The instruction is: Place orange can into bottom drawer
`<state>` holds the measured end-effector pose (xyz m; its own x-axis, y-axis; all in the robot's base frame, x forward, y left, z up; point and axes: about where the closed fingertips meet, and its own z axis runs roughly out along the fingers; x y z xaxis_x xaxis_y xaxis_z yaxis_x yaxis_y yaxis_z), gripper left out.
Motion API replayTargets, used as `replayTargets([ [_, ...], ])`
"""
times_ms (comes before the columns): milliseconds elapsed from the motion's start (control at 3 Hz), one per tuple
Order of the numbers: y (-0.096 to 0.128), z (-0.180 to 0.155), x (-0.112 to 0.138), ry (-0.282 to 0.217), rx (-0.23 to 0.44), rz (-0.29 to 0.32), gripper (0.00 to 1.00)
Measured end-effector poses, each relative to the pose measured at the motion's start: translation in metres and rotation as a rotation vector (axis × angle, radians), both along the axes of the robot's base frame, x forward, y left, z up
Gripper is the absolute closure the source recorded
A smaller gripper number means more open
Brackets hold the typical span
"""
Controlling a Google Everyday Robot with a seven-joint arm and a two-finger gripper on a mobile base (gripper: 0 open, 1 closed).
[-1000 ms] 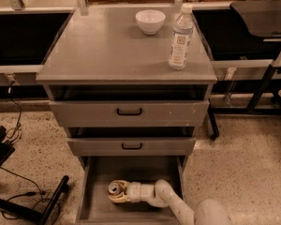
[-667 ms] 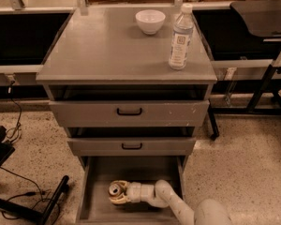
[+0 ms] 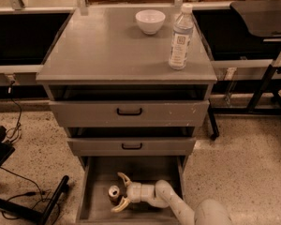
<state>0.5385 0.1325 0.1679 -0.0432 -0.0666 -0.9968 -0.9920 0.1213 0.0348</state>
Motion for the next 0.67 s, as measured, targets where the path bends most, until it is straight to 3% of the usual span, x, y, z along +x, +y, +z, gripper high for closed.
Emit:
replayTargets([
  [333, 0.0, 0.03, 0.0, -0.011, 0.03, 0.043, 0.0],
  [667, -0.022, 0.074, -0.002, -0.019, 0.002, 0.092, 0.0],
])
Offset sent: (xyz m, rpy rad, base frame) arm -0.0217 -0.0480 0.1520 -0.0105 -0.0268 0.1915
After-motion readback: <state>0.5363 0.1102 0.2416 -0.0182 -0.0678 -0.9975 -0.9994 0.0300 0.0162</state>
